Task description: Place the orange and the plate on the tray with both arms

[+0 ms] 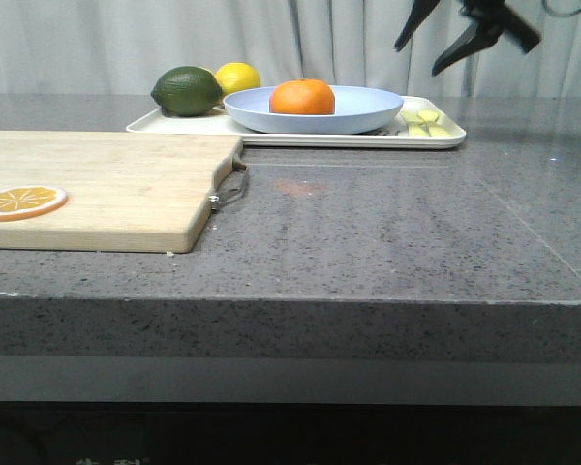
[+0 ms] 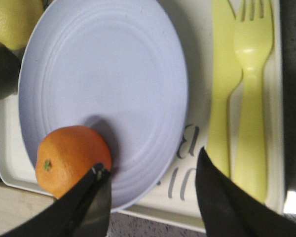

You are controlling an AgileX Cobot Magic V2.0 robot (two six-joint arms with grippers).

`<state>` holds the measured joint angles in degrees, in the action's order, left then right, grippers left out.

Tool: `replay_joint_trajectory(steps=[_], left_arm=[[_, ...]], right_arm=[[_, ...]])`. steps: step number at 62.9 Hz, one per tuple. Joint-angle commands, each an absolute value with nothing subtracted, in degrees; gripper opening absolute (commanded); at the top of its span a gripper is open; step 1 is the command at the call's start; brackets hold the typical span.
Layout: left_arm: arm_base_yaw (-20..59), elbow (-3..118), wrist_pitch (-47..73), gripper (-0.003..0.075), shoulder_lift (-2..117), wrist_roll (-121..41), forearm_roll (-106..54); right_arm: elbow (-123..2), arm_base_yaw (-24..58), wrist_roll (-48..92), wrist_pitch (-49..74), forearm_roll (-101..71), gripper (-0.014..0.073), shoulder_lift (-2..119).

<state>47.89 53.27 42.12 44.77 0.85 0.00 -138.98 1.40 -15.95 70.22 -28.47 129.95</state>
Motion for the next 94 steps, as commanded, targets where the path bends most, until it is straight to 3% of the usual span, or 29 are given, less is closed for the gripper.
replay_joint_trajectory(steps=[1, 25, 44, 64, 94], left_arm=[[48.07, 54.82, 38.24, 0.0652, 44.52, 1.23, -0.60], [48.07, 54.82, 38.97, 0.0652, 44.52, 1.23, -0.60], [48.07, 54.82, 38.97, 0.0652, 44.52, 1.23, -0.60], [48.07, 54.82, 39.54, 0.0652, 44.52, 1.23, -0.60], [48.07, 54.82, 39.66, 0.0652, 44.52, 1.23, -0.60]], right_arm=[[-140.99, 1.26, -14.86, 73.70, -26.95, 0.0411, 122.93], [-130.26, 4.12, -4.89, 76.56, -23.73, 0.0410, 104.27], [-100.80, 4.12, 7.24, 74.06, -17.09, 0.0410, 81.97], [-71.64, 4.12, 15.43, 58.10, -17.05, 0.0410, 57.84], [-51.60, 4.12, 16.34, 56.76, -17.03, 0.0410, 32.91]])
